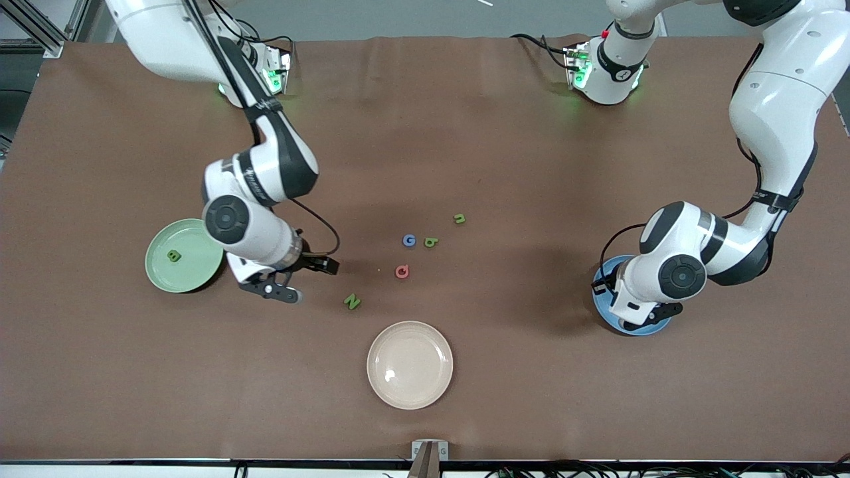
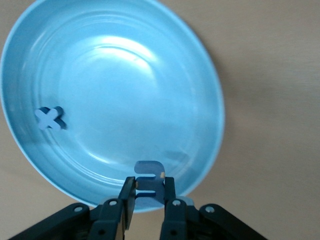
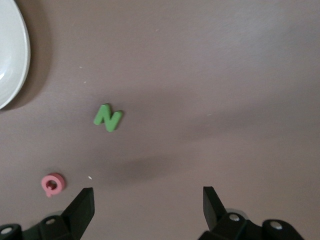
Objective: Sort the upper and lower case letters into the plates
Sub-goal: 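Drop the E on the blue plate while the right gripper returns, then grasp a green letter with the left gripper while the right gripper grasps N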
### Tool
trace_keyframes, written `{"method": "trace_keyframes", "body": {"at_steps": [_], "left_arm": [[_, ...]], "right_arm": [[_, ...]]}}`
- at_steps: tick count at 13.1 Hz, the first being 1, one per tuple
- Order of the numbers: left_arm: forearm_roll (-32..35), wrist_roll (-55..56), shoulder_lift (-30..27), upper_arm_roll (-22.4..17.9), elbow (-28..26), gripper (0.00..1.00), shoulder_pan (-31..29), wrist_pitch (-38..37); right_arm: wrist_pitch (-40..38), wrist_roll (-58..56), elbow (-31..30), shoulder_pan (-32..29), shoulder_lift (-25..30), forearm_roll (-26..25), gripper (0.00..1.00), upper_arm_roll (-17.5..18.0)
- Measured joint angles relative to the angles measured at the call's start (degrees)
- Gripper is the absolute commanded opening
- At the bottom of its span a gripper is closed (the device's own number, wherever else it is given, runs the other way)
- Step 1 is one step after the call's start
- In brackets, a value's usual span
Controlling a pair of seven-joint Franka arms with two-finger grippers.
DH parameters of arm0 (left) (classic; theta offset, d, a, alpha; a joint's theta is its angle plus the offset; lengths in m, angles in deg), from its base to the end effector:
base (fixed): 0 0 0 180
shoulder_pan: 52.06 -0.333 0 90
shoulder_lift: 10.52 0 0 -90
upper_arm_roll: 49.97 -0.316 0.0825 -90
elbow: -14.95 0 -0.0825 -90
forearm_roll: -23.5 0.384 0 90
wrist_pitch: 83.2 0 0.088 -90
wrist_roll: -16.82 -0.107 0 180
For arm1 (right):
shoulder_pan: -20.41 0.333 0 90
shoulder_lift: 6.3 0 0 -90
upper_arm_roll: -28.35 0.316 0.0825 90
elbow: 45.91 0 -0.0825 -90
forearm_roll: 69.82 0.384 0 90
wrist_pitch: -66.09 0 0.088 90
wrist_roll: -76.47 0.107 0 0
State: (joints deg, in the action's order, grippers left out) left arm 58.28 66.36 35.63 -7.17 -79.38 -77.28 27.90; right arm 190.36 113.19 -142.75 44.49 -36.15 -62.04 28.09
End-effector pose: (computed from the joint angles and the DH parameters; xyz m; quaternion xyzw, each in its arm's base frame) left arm 0.6434 -0.1068 0.2138 -0.9776 -0.1683 0.1061 0.0679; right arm 0.6104 0.2756 0.2924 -0.9868 0.1509 0.0454 0.0361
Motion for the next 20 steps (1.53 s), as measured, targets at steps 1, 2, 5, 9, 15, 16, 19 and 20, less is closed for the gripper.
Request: {"method": "trace_keyframes", "body": {"at_steps": [1, 2, 5, 9, 15, 16, 19, 20], "left_arm": [[0.2, 0.0, 0.1, 0.0, -0.3, 0.39, -0.5, 0.0], [0.2, 0.0, 0.2, 0.0, -0.4, 0.62, -0.8, 0.0], [0.2, 0.0, 0.2, 0.2, -0.4, 1.0, -0.9, 0.0], [0.2, 1.7, 0.0, 2.6, -0.1, 1.0, 2.7, 0.0], [2.6, 26.0, -0.2, 4.2, -0.5, 1.0, 17.2, 0.2], [3.6, 28.6, -0.2, 4.2, -0.8, 1.0, 19.1, 0.9], [5.7, 33.6, -0.2, 4.1, -3.8, 0.99, 22.0, 6.4], [6.9, 34.1, -0.2, 4.1, -5.3, 0.97, 22.1, 8.5]], "right_arm": [[0.3, 1.8, 1.3, 0.6, -1.6, 0.0, 0.96, 0.0], [0.3, 3.8, 2.9, 0.8, -3.1, 0.0, 0.96, 0.0], [0.3, 8.8, 6.7, 1.2, -7.1, 0.0, 0.96, -0.1], [0.4, 13.1, 9.2, 2.1, -9.8, -0.1, 0.98, -0.2], [-0.6, 13.3, 13.0, 2.2, -9.8, -1.8, 0.99, -1.0], [-0.7, 13.3, 13.3, 2.2, -9.8, -1.8, 0.99, -1.0], [-0.9, 13.3, 13.5, 2.3, -9.8, -1.9, 0.99, -1.0], [-0.9, 13.3, 13.5, 2.3, -9.8, -1.9, 0.99, -1.0]]}}
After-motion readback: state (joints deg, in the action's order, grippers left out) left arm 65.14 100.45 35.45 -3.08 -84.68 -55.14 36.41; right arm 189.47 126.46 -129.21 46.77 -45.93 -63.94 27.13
